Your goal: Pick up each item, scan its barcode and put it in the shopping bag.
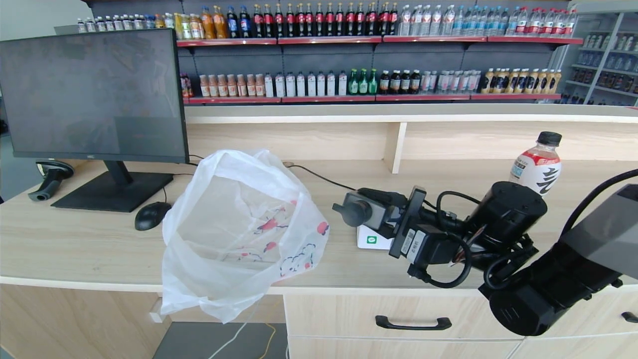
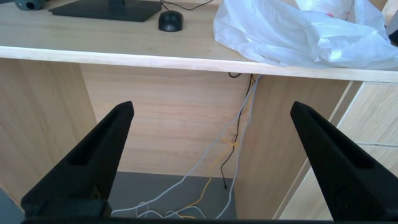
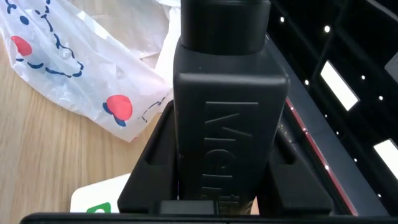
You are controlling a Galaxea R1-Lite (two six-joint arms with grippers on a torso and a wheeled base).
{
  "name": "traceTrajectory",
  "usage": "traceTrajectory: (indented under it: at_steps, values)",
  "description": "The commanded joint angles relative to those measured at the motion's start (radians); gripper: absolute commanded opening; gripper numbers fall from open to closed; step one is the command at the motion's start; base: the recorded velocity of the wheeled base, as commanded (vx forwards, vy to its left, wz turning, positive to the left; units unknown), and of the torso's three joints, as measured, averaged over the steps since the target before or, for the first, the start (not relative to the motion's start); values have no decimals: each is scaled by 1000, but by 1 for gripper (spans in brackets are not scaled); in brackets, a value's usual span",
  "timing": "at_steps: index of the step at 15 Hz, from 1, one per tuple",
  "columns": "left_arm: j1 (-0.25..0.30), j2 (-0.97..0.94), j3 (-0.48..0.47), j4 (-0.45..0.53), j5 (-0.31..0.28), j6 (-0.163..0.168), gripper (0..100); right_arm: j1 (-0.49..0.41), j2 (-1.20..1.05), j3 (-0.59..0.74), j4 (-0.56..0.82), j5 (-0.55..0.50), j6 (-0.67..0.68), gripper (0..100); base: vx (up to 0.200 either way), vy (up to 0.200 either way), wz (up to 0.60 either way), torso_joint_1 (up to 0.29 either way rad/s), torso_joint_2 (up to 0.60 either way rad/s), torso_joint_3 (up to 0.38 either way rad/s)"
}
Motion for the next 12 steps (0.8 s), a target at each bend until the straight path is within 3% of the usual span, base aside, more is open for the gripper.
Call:
traceTrajectory:
  at_steps: [1,12]
  values:
    - [0,0,0,0,0,-1,100,2,13,-5,-1,8,-6,0,0,0,0,0,0,0]
    - [2,0,0,0,0,-1,100,-8,22,-6,-1,22,-12,0,0,0,0,0,0,0]
